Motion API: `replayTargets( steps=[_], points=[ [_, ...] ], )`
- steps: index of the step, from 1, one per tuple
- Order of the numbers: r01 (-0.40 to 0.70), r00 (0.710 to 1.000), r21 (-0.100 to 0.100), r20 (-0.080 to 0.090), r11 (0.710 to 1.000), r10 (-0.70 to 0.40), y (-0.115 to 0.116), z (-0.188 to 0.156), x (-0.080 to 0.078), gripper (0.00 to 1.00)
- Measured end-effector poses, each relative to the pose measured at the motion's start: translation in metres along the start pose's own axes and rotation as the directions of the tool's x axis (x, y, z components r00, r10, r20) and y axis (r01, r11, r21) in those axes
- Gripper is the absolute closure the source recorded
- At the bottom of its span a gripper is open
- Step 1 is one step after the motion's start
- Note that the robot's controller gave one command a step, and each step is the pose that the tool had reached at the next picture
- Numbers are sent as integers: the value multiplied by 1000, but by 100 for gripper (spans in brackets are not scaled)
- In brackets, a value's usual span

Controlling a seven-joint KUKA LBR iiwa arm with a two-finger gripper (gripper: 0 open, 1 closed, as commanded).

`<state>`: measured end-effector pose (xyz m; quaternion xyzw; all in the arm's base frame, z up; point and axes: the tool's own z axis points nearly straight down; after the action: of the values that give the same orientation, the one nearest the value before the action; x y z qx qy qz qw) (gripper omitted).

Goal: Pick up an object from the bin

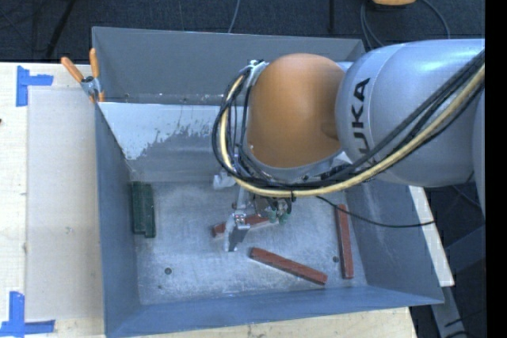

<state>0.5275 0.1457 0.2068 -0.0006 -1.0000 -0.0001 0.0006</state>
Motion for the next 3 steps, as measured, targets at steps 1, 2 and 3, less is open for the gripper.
replayTargets(
  steps=[1, 2, 3],
  points=[
    [-7, 1000, -1, 5, 1000, 7, -25, 64, -20, 0],
    [-52, 999, -6, -2, 999, 52, -74, 137, -43, 0],
    [58, 998, -7, 4, 998, -58, -93, 133, -65, 0]
  ],
)
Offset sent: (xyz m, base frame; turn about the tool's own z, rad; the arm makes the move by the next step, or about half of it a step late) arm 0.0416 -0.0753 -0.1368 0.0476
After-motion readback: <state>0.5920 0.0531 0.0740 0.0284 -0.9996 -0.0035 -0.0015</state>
